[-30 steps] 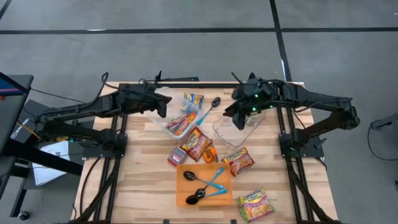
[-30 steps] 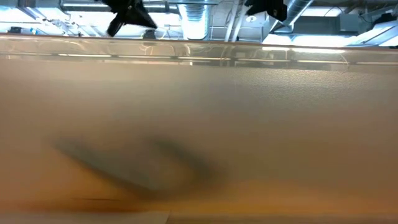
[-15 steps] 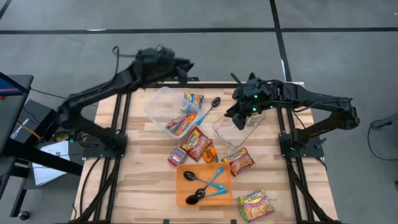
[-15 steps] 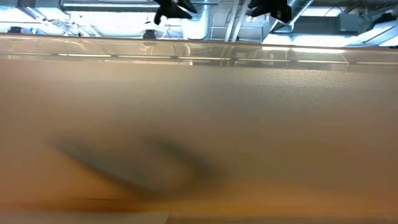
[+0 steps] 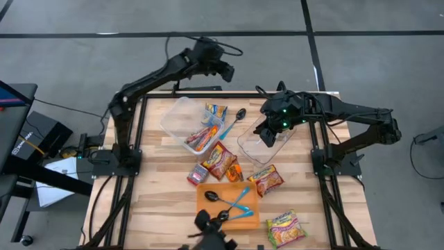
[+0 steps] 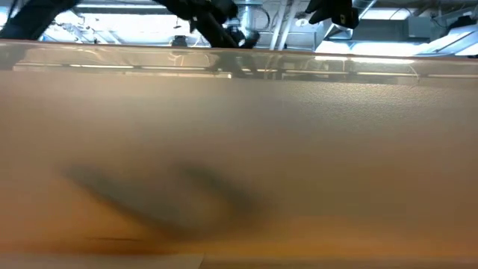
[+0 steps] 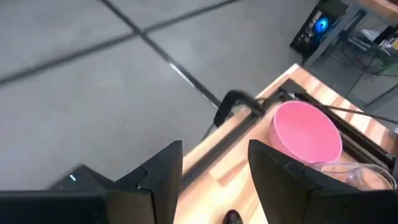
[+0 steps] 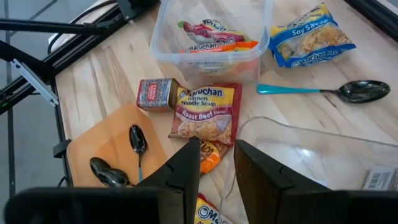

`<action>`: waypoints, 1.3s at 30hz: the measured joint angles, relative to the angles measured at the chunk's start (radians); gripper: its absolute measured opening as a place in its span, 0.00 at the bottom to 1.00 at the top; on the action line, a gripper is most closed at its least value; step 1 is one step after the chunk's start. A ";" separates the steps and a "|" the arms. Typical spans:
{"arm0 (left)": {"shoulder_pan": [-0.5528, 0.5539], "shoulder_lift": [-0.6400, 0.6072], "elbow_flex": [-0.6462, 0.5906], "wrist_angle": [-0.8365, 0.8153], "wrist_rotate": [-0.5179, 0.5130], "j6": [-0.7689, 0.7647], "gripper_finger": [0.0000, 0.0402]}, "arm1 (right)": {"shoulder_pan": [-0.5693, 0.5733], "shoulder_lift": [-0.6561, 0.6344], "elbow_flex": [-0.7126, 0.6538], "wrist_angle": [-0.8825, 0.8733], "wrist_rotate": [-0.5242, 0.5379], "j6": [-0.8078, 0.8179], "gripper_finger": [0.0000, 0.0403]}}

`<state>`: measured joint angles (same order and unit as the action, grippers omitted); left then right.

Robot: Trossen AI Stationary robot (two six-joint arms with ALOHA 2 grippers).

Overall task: Pick & Place Food Item
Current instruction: Put the blue noodle pack into the transparent container

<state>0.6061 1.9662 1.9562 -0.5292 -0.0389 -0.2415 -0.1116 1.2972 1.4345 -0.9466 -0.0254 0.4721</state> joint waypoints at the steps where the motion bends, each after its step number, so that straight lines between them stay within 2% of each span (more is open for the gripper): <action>1: 0.004 0.023 0.009 -0.009 0.013 -0.017 0.45 | 0.000 0.000 0.000 0.000 0.000 0.000 0.23; 8: -0.003 0.147 0.021 -0.062 0.058 -0.054 0.42 | -0.002 0.000 0.000 -0.002 0.000 0.000 0.23; 13: -0.005 0.201 0.022 -0.163 0.072 -0.063 0.39 | -0.002 0.000 0.000 -0.003 0.000 0.000 0.23; 21: -0.003 0.244 0.020 -0.356 0.092 -0.110 0.39 | -0.002 0.000 0.000 0.000 0.000 0.000 0.23; 27: -0.009 0.260 0.021 -0.432 0.096 -0.131 0.39 | -0.002 0.000 0.000 0.005 0.000 0.000 0.23; 39: -0.011 0.262 0.021 -0.491 0.096 -0.125 0.56 | 0.001 0.000 0.000 0.008 0.000 -0.006 0.23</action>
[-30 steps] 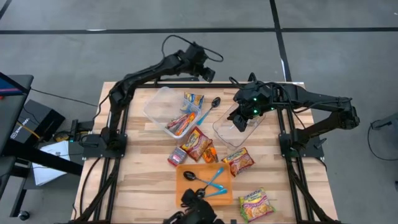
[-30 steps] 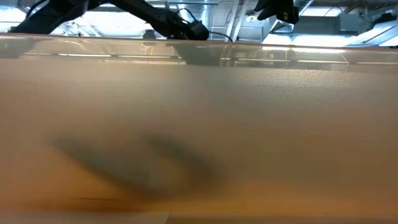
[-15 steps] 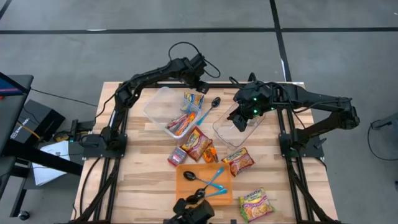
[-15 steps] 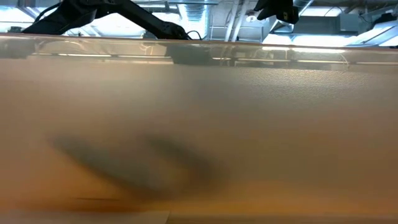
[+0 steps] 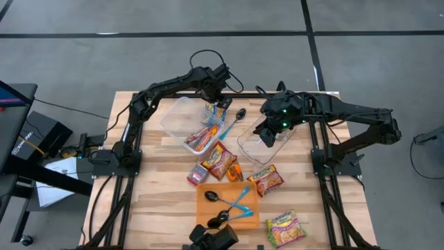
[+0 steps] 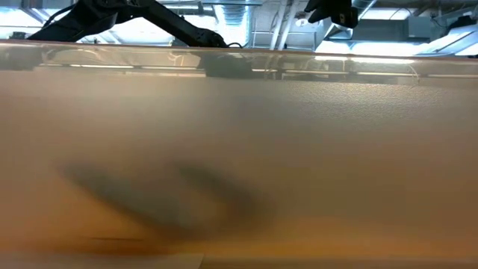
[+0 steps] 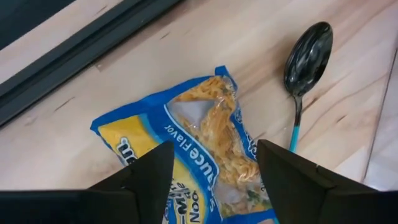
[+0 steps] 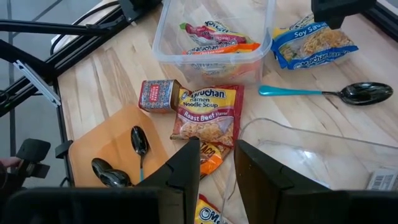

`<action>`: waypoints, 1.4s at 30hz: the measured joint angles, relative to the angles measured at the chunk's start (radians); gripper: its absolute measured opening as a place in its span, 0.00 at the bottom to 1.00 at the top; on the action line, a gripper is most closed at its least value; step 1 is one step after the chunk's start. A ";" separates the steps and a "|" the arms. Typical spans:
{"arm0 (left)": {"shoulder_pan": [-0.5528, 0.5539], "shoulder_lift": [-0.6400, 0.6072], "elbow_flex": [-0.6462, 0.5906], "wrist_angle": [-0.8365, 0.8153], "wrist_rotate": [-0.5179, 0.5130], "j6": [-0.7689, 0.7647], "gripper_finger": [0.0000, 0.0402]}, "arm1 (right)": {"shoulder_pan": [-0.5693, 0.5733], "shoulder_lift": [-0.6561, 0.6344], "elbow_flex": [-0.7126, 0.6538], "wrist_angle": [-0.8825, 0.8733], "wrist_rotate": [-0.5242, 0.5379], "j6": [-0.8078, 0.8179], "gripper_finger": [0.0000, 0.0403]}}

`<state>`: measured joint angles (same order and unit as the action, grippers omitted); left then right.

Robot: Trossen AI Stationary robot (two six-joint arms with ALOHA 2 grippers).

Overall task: Pick & Place Food Item
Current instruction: Put the blue noodle pack into the transparent container

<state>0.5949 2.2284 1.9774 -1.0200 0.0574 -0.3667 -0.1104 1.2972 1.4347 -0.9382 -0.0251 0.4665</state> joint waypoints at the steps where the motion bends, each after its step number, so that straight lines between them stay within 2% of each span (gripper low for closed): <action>1: 0.000 0.000 0.000 0.002 0.000 0.000 0.56 | 0.000 0.000 0.000 0.000 0.000 -0.002 0.23; 30: -0.013 0.028 -0.010 -0.054 -0.013 0.075 0.57 | 0.001 0.000 0.000 0.001 0.000 -0.030 0.23; 38: -0.030 0.073 -0.011 -0.063 -0.008 0.073 0.57 | 0.001 0.000 0.000 0.001 0.000 -0.031 0.23; 42: -0.034 0.080 -0.011 -0.056 -0.009 0.072 0.53 | 0.001 0.000 0.000 0.002 0.000 -0.029 0.23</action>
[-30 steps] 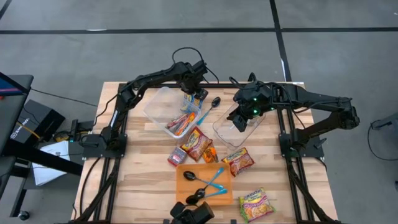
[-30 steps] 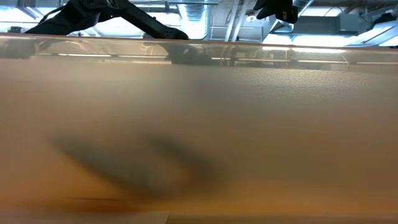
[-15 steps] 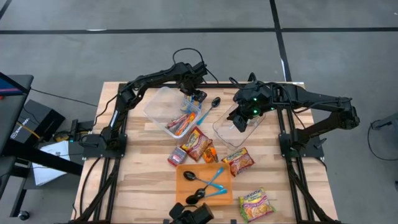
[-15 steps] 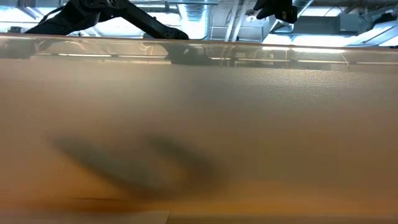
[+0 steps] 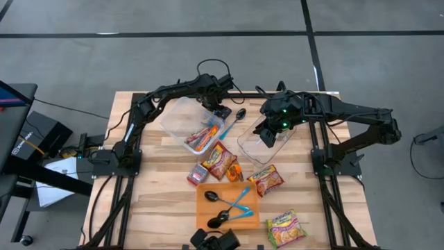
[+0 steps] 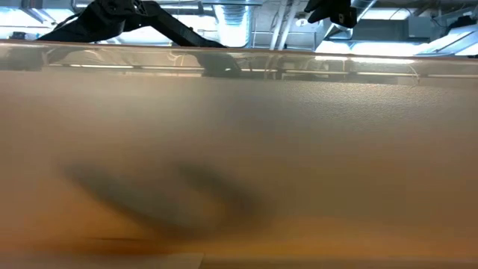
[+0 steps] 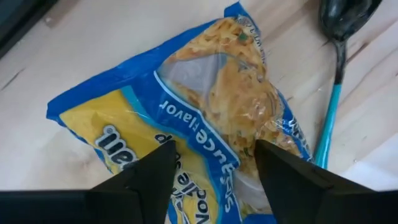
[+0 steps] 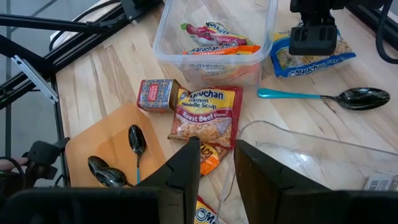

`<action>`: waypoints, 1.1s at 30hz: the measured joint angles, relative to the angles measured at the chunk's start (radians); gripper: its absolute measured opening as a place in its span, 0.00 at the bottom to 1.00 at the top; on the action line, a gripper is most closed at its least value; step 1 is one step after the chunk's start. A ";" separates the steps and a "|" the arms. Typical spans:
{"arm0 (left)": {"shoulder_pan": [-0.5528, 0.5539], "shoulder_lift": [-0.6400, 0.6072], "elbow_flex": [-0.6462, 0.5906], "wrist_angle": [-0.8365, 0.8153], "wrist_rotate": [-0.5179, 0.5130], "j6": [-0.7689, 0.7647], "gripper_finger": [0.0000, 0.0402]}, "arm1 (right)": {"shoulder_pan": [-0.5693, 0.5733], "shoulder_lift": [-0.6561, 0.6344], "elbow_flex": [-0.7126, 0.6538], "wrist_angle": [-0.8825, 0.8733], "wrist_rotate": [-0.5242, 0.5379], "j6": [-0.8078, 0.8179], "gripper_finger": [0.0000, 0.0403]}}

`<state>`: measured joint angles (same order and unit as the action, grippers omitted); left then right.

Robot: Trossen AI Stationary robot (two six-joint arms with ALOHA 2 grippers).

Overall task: Pick & Place Food Item
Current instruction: Put the blue noodle pack into the transparent container

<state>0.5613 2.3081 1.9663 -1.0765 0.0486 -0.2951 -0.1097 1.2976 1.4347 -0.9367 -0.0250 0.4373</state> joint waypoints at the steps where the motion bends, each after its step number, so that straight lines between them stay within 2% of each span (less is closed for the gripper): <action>1: 0.000 0.000 0.000 0.006 0.000 0.000 0.50 | 0.000 0.000 0.000 0.000 0.000 0.000 0.23; 5: 0.000 0.000 0.000 0.014 -0.004 -0.006 0.35 | 0.000 0.000 0.000 -0.001 0.000 0.000 0.23; 10: 0.001 0.000 0.000 0.047 -0.004 -0.008 0.08 | 0.000 0.000 0.000 -0.001 0.000 0.000 0.23; 12: 0.003 -0.005 0.000 0.062 -0.004 -0.009 0.03 | 0.000 0.000 0.000 -0.001 0.000 0.000 0.23; 23: 0.024 -0.089 0.000 0.150 0.021 -0.009 0.00 | 0.000 0.000 0.000 0.017 0.008 -0.018 0.23; 33: 0.033 -0.223 0.001 0.238 0.194 0.027 0.00 | 0.001 0.000 0.000 0.116 0.007 -0.083 0.23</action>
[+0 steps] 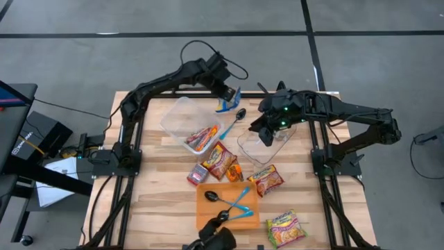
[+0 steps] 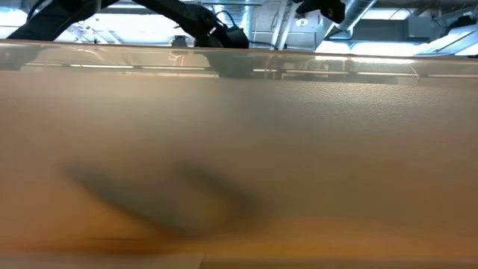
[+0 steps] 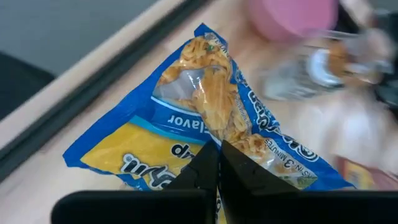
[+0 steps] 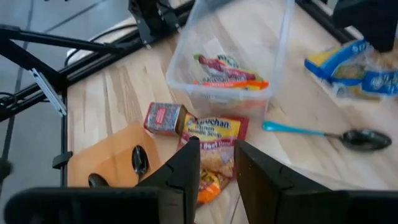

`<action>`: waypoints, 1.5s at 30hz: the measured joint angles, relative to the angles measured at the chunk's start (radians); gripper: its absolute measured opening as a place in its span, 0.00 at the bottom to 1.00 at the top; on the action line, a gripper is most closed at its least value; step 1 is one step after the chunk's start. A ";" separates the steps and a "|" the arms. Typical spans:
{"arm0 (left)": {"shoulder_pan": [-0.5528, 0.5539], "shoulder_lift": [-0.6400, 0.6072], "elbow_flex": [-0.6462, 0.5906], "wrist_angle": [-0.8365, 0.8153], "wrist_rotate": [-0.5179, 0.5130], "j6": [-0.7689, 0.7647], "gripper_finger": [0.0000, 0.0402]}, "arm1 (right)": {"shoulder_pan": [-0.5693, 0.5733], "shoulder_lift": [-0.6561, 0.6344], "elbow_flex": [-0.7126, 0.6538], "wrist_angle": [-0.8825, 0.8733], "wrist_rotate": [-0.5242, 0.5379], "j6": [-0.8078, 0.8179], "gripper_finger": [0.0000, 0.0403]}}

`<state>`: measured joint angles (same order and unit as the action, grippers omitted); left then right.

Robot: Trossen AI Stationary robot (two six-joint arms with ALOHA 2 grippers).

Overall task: Pick & Place Food Item
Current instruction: Put the blue noodle pack into the transparent container

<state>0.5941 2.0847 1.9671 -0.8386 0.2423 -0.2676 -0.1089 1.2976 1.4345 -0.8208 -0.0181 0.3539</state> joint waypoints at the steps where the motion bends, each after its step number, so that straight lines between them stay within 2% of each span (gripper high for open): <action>1: -0.002 -0.009 0.000 -0.003 0.023 0.014 0.00 | 0.002 0.000 0.000 0.006 0.000 -0.017 0.23; 7: -0.011 -0.080 0.000 -0.011 0.206 0.084 0.00 | 0.031 0.000 0.000 0.007 -0.004 -0.176 0.23; 10: -0.017 -0.109 0.000 -0.011 0.301 0.070 0.00 | 0.055 0.000 0.000 0.015 -0.006 -0.283 0.23; 13: -0.029 -0.136 0.000 -0.011 0.348 0.028 0.00 | 0.076 0.000 0.000 0.057 0.006 -0.387 0.23; 18: -0.060 -0.166 0.000 -0.021 0.356 0.002 0.00 | 0.120 -0.001 0.000 0.183 0.142 -0.510 0.23; 21: -0.075 -0.168 0.000 -0.015 0.357 -0.082 0.00 | 0.152 -0.002 0.001 0.232 0.250 -0.597 0.25; 24: -0.085 -0.166 0.000 -0.011 0.353 -0.163 0.00 | 0.180 -0.002 0.001 0.224 0.306 -0.683 0.30; 32: -0.102 -0.154 -0.001 0.057 0.339 -0.313 0.00 | 0.198 0.021 0.000 0.153 0.314 -0.760 0.44; 41: -0.156 -0.152 -0.001 0.064 0.340 -0.369 0.00 | 0.177 0.127 0.030 0.143 0.318 -0.853 0.42; 45: -0.168 -0.152 -0.001 0.048 0.341 -0.386 0.00 | 0.179 0.164 0.050 0.123 0.368 -0.875 0.40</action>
<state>0.4259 1.9327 1.9663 -0.7906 0.5829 -0.6531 0.0700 1.4614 1.4842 -0.6977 0.3500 -0.5214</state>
